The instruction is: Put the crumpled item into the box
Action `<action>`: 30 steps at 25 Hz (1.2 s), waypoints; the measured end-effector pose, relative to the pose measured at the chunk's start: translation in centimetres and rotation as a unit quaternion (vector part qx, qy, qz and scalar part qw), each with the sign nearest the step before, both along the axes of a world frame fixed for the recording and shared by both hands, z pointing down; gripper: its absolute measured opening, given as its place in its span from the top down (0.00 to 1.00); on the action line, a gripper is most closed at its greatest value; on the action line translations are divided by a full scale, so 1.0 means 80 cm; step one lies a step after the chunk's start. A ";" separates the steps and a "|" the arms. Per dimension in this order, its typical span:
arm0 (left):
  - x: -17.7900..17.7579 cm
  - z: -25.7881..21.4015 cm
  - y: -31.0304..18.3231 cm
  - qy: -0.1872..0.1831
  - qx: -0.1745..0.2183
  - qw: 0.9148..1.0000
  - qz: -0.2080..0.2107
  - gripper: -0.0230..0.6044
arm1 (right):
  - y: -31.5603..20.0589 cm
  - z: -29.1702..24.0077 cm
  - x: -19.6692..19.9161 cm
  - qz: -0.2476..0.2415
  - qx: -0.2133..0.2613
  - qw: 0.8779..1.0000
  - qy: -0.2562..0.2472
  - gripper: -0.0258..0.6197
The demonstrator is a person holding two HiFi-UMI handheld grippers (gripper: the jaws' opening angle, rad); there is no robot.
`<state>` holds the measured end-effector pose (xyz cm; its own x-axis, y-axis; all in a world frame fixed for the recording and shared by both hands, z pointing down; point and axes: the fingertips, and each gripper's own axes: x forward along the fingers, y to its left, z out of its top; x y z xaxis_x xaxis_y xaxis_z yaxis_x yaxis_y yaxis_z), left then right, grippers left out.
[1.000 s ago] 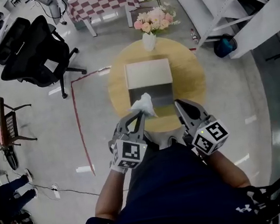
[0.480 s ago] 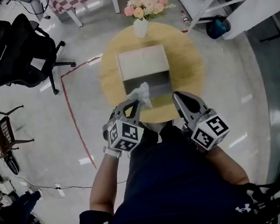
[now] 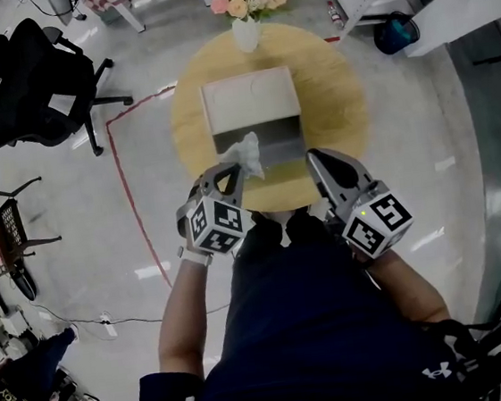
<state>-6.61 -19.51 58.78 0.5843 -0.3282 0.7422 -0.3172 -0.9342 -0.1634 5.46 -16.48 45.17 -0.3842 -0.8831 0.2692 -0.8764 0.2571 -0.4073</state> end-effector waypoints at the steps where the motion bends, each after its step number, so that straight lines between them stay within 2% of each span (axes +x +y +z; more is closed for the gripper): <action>1: 0.001 0.004 -0.002 -0.004 -0.001 1.000 0.001 0.93 | 0.000 0.002 0.001 -0.001 -0.001 1.000 -0.001 0.95; 17: 0.007 0.083 -0.026 -0.057 -0.053 0.996 0.033 0.93 | 0.002 0.021 0.014 0.024 -0.025 0.999 -0.006 0.95; 30: 0.009 0.133 -0.039 -0.109 -0.093 0.989 0.047 0.93 | -0.004 0.034 0.034 0.050 -0.042 0.998 -0.015 0.95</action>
